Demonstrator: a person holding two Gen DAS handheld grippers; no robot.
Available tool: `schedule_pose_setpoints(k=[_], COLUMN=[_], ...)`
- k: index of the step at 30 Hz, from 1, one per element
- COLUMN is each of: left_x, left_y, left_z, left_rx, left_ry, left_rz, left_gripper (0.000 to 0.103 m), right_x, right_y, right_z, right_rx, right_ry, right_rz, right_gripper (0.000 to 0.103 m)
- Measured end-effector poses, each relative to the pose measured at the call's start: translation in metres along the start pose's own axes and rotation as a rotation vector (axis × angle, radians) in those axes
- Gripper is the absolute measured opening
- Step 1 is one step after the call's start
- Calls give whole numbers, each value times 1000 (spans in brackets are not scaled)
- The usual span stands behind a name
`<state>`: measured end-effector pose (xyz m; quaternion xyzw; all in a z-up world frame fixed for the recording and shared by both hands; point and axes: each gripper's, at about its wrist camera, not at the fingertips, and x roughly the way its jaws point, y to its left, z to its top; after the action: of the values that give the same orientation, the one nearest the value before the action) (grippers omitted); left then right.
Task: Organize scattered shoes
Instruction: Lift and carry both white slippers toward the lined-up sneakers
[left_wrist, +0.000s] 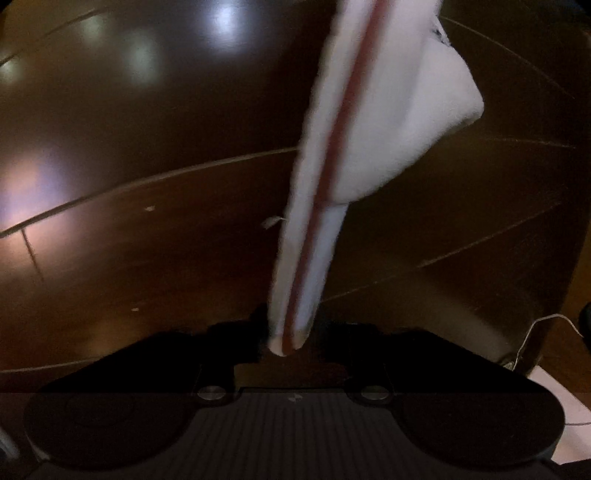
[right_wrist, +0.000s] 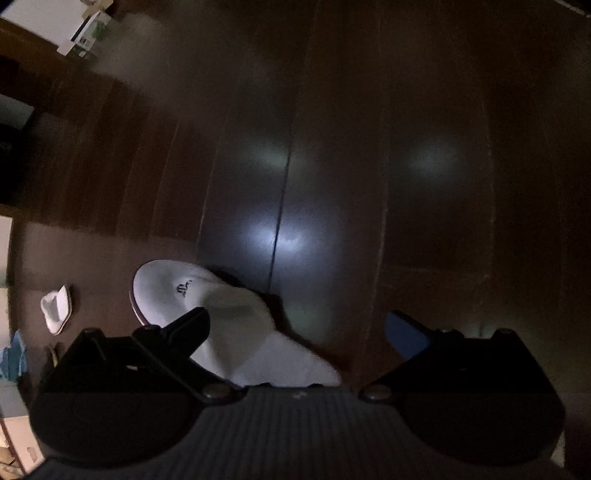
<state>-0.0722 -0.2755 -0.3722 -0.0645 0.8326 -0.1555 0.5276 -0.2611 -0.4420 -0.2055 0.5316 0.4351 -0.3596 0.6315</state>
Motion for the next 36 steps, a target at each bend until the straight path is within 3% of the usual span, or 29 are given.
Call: schedule_pose_setpoints(k=[3, 7, 11, 15, 18, 24, 29, 36], left_x=[-8, -30, -60, -92, -122, -102, -91, -105], left_y=[11, 25, 44, 76, 100, 142, 160, 173], left_z=[2, 2, -2, -16, -68, -110, -104, -85], left_rx=[0, 32, 69, 50, -40, -151, -108, -93], left_ry=[-23, -92, -186, -271, -306, -296, -318, -332], left_rz=[7, 23, 82, 169, 234, 300, 375, 378], left_gripper=[53, 75, 84, 84, 85, 86, 86, 86], right_x=[14, 34, 50, 72, 89, 115, 133, 148], right_y=[13, 28, 45, 62, 70, 84, 97, 103], right_z=[-2, -7, -13, -22, -30, -41, -46, -54], right_rx=[-23, -67, -100, -111, -117, -193, -240, -308], right_ry=[27, 66, 103, 144, 178, 220, 216, 201], right_rz=[20, 59, 99, 121, 135, 122, 87, 42], right_gripper=[103, 103, 102, 102, 99, 90, 82, 62])
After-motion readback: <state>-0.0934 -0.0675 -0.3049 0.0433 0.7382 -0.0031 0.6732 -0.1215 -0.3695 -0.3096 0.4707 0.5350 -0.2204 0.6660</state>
